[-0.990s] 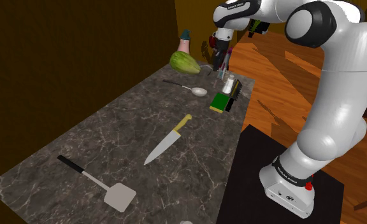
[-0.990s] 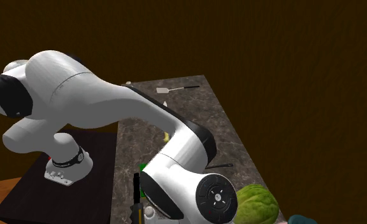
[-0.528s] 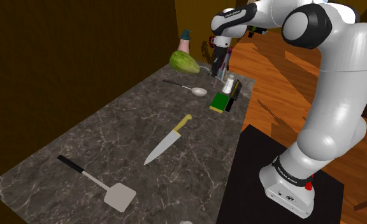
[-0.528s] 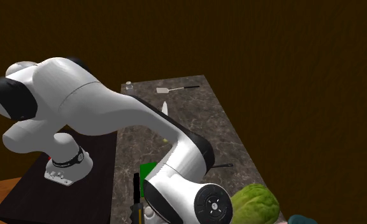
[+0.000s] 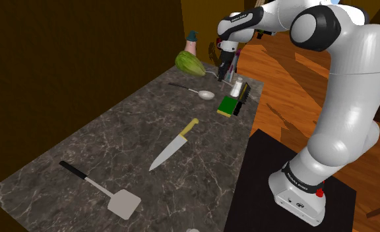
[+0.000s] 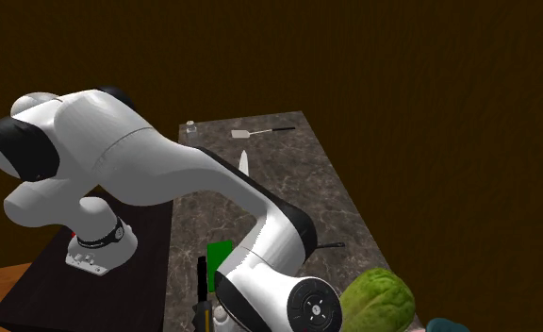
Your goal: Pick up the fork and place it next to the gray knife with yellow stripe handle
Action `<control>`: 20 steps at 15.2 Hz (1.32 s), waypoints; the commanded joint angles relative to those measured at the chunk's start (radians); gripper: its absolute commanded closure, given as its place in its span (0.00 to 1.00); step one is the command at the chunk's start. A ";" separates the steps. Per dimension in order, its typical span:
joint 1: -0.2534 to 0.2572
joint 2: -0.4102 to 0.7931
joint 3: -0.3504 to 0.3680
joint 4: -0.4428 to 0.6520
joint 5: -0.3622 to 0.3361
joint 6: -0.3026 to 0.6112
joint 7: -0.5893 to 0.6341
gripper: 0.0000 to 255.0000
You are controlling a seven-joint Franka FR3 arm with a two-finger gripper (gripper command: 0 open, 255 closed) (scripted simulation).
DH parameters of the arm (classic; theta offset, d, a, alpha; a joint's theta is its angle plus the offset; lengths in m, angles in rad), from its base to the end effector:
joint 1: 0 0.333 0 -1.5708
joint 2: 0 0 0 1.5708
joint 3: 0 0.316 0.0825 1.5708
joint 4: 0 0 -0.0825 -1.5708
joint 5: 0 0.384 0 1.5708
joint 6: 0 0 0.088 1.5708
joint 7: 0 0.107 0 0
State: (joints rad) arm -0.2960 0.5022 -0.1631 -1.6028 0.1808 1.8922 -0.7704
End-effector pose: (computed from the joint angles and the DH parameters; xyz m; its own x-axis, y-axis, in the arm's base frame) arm 0.6037 -0.2695 0.3263 0.9628 0.2536 -0.0929 0.2317 -0.9523 -0.1987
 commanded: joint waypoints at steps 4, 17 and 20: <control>-0.001 0.004 0.000 -0.002 -0.001 -0.002 -0.001 0.00; -0.011 -0.005 -0.006 0.108 -0.009 -0.121 0.007 0.00; -0.011 -0.005 -0.006 0.108 -0.009 -0.121 0.007 0.00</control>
